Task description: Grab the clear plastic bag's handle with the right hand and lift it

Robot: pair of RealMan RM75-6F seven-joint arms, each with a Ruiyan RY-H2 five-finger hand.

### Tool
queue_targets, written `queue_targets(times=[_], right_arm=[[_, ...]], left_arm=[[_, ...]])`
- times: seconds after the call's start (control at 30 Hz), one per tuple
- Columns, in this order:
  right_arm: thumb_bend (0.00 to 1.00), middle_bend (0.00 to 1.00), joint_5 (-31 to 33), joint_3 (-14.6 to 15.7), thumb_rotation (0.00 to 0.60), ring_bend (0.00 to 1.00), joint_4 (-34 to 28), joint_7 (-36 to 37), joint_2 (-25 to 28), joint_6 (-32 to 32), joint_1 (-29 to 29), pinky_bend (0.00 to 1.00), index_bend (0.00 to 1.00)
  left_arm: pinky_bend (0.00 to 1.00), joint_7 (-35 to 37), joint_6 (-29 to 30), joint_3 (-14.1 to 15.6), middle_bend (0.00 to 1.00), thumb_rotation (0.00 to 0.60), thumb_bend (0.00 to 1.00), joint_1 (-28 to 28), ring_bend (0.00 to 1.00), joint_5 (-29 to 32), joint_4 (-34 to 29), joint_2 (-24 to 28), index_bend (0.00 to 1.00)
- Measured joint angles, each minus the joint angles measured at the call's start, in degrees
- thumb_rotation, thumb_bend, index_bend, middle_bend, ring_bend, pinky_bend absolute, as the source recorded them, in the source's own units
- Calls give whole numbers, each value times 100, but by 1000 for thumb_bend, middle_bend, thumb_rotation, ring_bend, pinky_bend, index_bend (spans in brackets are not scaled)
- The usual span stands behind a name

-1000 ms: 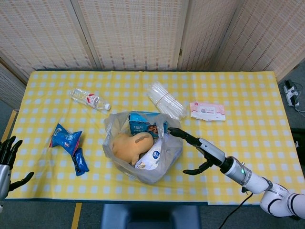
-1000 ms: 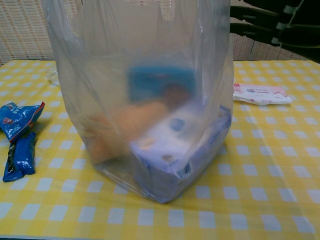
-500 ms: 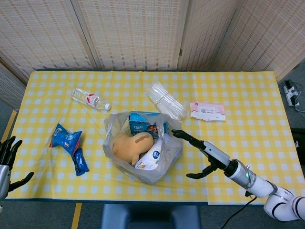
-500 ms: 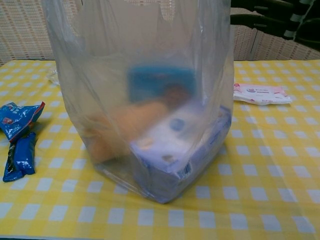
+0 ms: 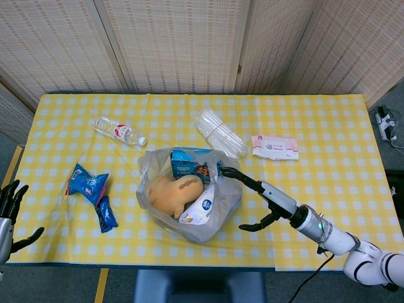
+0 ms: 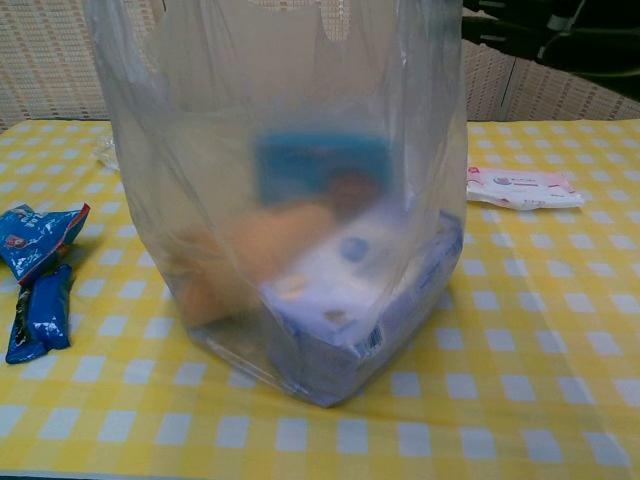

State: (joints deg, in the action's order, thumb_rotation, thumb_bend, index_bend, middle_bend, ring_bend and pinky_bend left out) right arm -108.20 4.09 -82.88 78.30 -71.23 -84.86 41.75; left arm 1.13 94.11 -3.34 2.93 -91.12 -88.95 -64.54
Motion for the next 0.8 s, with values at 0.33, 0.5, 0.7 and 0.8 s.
queue_targets(times=[0.33,0.5,0.7,0.8], right_arm=[[256,0,58,-20,600,52,-239,-927,114,349,84,0,0],[257,0,133,-78,600,56,-433,-1676,180,607,138,0,0],[257,0,247,-196,600,60,-711,-2449,265,925,227,0,0],[257,0,272,-235,600,61,-814,-2743,294,1033,263,0,0]], left_arm=[[0,-9,-17,-1,23,600,192,5,20,0,0,-3,0],[0,-16,-29,6,26,600,192,10,19,-9,-3,-7,0],[0,-11,12,4,26,600,192,-7,20,-22,-12,0,0],[0,-5,-5,10,26,600,192,-4,26,-23,-14,5,0]])
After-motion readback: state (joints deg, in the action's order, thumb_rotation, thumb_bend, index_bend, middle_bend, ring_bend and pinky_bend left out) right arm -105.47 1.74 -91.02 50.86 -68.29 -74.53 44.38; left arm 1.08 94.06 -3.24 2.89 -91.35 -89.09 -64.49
